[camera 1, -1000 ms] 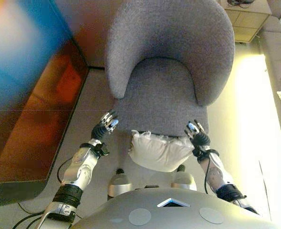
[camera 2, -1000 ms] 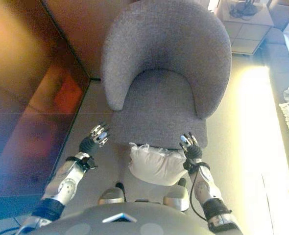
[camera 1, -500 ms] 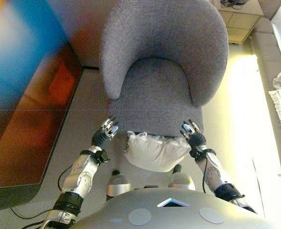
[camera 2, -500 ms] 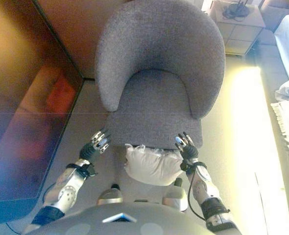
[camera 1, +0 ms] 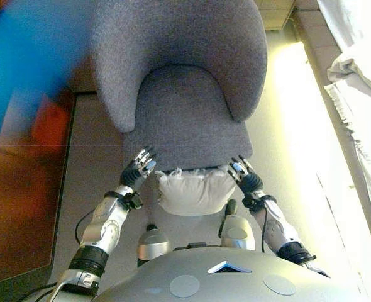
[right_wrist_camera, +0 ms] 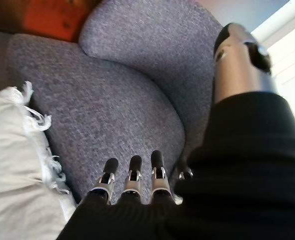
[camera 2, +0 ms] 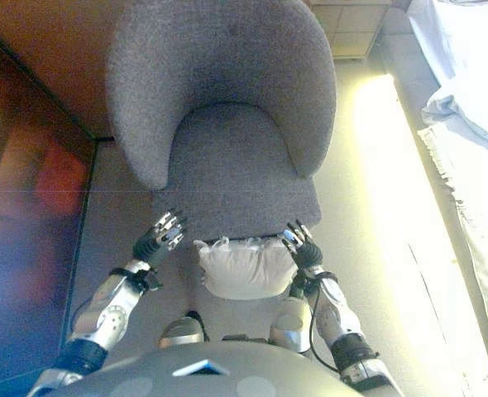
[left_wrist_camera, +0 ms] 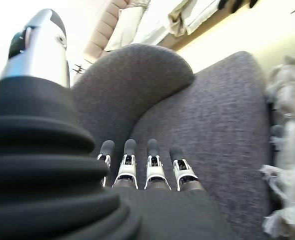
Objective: Pick up the cushion and take it to the sofa
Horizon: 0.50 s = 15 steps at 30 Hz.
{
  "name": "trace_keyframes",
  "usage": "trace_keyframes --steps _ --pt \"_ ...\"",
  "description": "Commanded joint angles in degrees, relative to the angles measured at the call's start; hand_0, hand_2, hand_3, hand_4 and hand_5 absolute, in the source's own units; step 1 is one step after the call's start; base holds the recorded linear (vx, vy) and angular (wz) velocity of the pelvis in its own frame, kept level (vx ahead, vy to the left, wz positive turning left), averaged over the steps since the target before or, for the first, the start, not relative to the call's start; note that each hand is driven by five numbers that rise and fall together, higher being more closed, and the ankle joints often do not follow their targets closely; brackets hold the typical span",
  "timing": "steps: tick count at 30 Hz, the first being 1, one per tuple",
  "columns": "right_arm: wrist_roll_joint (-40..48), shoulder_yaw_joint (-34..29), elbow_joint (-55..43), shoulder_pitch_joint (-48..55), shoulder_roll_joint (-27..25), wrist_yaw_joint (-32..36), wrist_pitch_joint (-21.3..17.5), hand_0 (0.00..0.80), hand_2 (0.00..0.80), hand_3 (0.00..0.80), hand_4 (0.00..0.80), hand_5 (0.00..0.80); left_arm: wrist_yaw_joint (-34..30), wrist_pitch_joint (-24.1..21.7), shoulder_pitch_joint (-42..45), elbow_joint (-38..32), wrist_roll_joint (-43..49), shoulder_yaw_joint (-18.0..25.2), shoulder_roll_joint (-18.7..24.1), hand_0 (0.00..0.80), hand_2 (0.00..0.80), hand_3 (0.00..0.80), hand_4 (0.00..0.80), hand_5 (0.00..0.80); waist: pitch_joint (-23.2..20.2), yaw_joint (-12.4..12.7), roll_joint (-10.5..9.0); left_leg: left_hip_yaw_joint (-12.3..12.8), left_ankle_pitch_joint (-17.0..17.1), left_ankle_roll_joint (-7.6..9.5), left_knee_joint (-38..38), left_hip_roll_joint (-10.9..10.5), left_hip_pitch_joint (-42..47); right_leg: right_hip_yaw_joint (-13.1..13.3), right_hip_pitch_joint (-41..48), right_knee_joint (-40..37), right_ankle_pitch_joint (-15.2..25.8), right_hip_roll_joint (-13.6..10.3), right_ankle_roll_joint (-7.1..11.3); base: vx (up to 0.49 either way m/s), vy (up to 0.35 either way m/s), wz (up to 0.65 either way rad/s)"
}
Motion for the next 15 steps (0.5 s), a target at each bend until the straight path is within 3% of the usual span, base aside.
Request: trace_keyframes --steps 1,4,6,7,8,12,15 --pt "1.7 -0.9 -4.9 -3.1 -1.3 1.7 -0.2 0.0 0.0 0.0 0.0 0.0 1.0 -3.2 -0.4 -3.0 -1.8 2.9 0.8 0.0 0.0 0.0 0.0 0.0 -1.0 0.8 -0.79 -4.7 2.7 1.82 7.6 2.8 -6.8 2.5 5.5 2.8 -4.8 -2.0 4.19 0.051 -0.135 -0.11" --pt "0.7 -1.5 -4.8 -3.4 -1.9 1.7 1.3 0.0 0.0 0.0 0.0 0.0 1.0 -2.8 1.3 -3.9 -2.0 3.7 -0.3 0.0 0.0 0.0 0.0 0.0 -0.9 1.4 -0.57 -7.9 3.9 1.13 12.3 3.5 -8.1 3.8 6.5 2.3 -6.0 0.7 1.84 0.035 -0.075 -0.23" --pt "0.4 -1.6 -4.8 -3.6 -2.3 1.9 1.8 0.0 0.0 0.0 0.0 0.0 0.2 -3.2 1.9 -3.8 -2.8 4.2 -1.1 0.0 0.0 0.0 0.0 0.0 -0.7 2.0 -0.11 -9.8 4.7 1.0 12.2 2.3 -8.7 4.5 7.4 1.4 -6.0 1.2 1.58 0.023 0.073 -0.42" --pt "0.2 -1.4 -4.9 -3.6 -2.3 2.3 1.5 0.0 0.0 0.0 0.0 0.0 0.0 -3.2 1.7 -4.0 -3.1 4.3 -1.3 0.0 0.0 0.0 0.0 0.0 -0.7 2.1 0.26 -9.5 5.1 1.03 9.3 1.7 -8.5 4.3 7.6 0.9 -5.8 1.1 1.91 0.014 0.148 -0.14" --pt "-0.2 -1.2 -4.8 -3.6 -2.2 2.3 0.9 0.0 0.0 0.0 0.0 0.0 -0.3 -3.1 1.4 -4.2 -3.3 4.2 -1.4 0.0 0.0 0.0 0.0 0.0 -0.7 2.4 0.68 -9.6 6.3 0.8 7.3 1.3 -8.9 4.1 7.8 0.7 -6.0 0.9 2.19 0.01 0.187 -0.08" --pt "-0.9 -0.8 -5.1 -3.8 -1.6 1.3 0.4 0.0 0.0 0.0 0.0 0.0 0.5 -2.8 -0.7 -3.5 -2.2 3.3 -1.7 0.0 0.0 0.0 0.0 0.0 -1.3 1.9 1.08 -9.5 5.3 1.67 2.3 -0.8 -6.8 2.8 7.1 1.7 -5.0 -2.2 3.99 0.008 0.183 -0.23" --pt "-1.4 -0.8 -5.7 -3.1 -0.7 0.6 0.0 0.0 0.0 0.0 0.0 0.0 1.0 -2.7 -1.3 -3.1 -1.7 2.7 -0.8 0.0 0.0 0.0 0.0 0.0 -1.8 2.0 1.02 -9.7 4.5 2.68 0.9 -3.0 -6.0 2.2 7.0 3.6 -4.2 -5.2 4.87 0.038 0.134 0.25"
